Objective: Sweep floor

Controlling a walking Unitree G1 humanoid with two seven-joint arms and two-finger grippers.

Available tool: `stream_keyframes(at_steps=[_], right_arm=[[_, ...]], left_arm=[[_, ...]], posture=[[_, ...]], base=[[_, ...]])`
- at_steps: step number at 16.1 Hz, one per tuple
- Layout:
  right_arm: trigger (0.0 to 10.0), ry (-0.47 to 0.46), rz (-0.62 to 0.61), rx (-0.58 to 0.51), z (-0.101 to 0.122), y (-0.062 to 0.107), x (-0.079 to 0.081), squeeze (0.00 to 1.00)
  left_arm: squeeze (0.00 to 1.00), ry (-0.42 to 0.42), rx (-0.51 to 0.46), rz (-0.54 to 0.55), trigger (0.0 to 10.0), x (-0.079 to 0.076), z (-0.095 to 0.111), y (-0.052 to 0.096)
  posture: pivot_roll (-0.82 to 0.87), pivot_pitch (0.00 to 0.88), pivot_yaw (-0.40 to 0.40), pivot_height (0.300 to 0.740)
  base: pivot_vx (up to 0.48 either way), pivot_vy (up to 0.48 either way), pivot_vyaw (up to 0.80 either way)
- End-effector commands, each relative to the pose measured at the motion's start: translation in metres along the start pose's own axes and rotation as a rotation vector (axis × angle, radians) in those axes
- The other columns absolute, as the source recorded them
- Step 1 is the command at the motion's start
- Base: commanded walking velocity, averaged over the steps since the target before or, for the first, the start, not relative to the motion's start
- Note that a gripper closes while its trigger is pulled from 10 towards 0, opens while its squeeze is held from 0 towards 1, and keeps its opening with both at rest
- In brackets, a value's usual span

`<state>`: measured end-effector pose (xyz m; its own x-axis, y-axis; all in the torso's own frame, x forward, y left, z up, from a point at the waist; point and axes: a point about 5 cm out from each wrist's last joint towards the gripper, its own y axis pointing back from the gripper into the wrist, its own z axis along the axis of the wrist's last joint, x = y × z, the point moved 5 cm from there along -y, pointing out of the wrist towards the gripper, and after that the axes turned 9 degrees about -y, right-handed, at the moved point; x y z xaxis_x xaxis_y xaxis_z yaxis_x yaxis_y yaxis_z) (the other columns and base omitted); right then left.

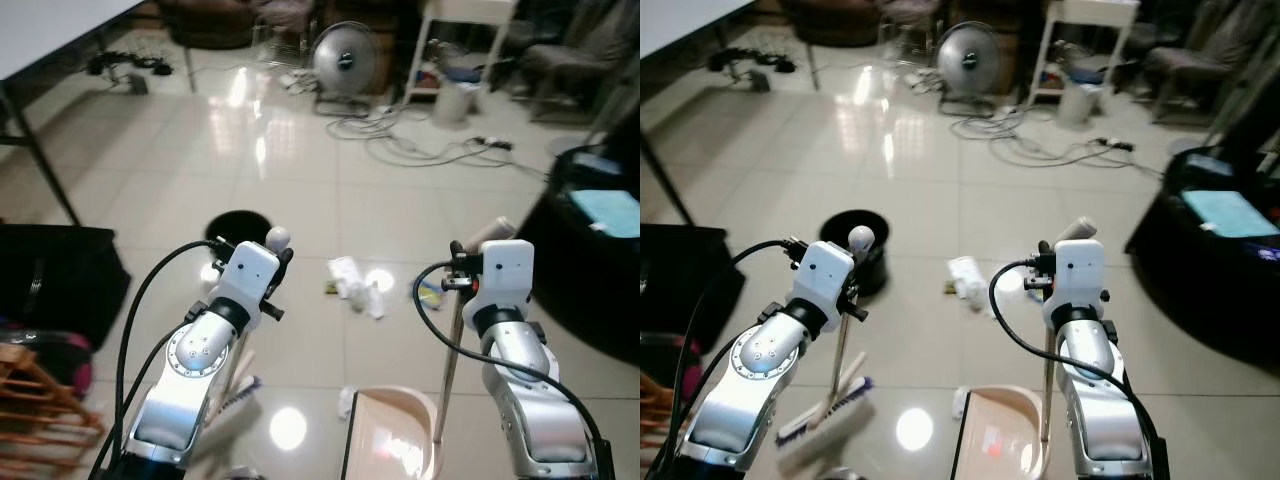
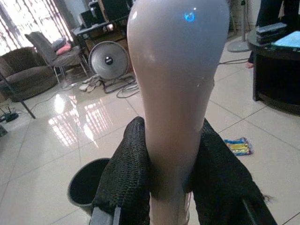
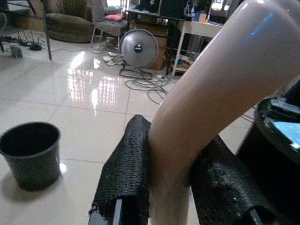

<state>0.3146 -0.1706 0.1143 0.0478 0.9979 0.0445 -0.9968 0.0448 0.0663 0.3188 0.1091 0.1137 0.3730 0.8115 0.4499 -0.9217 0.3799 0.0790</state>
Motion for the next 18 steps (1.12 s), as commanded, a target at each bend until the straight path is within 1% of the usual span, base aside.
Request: stream_keyframes(at_steps=[1,2,3,4,6,9,12,14,16,17,18], right_arm=[[10.0,0.012,-0.015,-0.043,0.012,-0.002,-0.005,0.0],[10.0,0.012,-0.015,-0.043,0.011,-0.002,-0.005,0.0],[10.0,0.013,-0.016,-0.042,0.011,-0.002,-0.005,0.0],[10.0,0.012,-0.018,-0.042,0.011,-0.001,-0.005,0.0],[10.0,0.011,-0.019,-0.042,0.011,-0.001,-0.005,0.0],[10.0,0.008,-0.02,-0.043,0.012,-0.001,-0.006,0.0],[10.0,-0.009,-0.035,-0.023,0.008,-0.001,-0.008,0.0],[10.0,-0.007,-0.057,-0.006,0.003,0.0,-0.012,0.0],[10.0,-0.005,-0.117,0.005,-0.004,0.002,-0.025,0.0],[10.0,0.0,-0.12,0.005,-0.004,0.002,-0.027,0.0],[10.0,0.013,-0.137,0.004,-0.006,0.003,-0.031,0.0]], left_arm=[[0.0,-0.01,-0.048,-0.005,10.0,-0.002,0.013,-0.004],[0.0,-0.01,-0.053,-0.004,10.0,-0.002,0.014,-0.004],[0.0,0.036,-0.038,0.007,10.0,-0.001,0.012,-0.005],[0.0,0.024,-0.043,0.011,10.0,0.0,0.013,-0.006],[0.0,0.039,-0.061,0.02,10.0,0.003,0.016,-0.007],[0.0,0.036,-0.074,0.033,10.0,0.006,0.019,-0.009],[0.0,0.035,-0.075,0.022,10.0,0.003,0.019,-0.008],[0.0,0.043,-0.075,0.02,10.0,0.002,0.019,-0.008],[0.0,0.029,-0.053,0.0,10.0,-0.002,0.014,-0.008],[0.0,0.027,-0.05,-0.003,10.0,-0.003,0.014,-0.008],[0.0,0.024,-0.049,-0.01,10.0,-0.005,0.012,-0.008]], posture=[[0.02,0.031,-0.053,0.74],[0.02,0.031,-0.053,0.74],[0.02,0.033,-0.053,0.74],[0.02,0.036,-0.052,0.74],[0.02,0.038,-0.052,0.74],[0.02,0.04,-0.052,0.74],[0.02,0.041,-0.053,0.74],[0.02,0.043,-0.05,0.74],[0.02,0.044,-0.048,0.74],[0.02,0.044,-0.048,0.74],[0.02,0.044,-0.048,0.74]], base=[[0.0,-0.431,0.0],[0.0,-0.405,0.0],[0.0,0.0,0.0],[0.0,0.0,0.0],[0.0,0.0,0.0],[0.0,0.0,0.0],[0.245,0.0,0.0],[0.0,0.0,0.0],[0.0,0.0,0.0],[0.0,0.0,0.0],[0.0,0.0,0.0]])
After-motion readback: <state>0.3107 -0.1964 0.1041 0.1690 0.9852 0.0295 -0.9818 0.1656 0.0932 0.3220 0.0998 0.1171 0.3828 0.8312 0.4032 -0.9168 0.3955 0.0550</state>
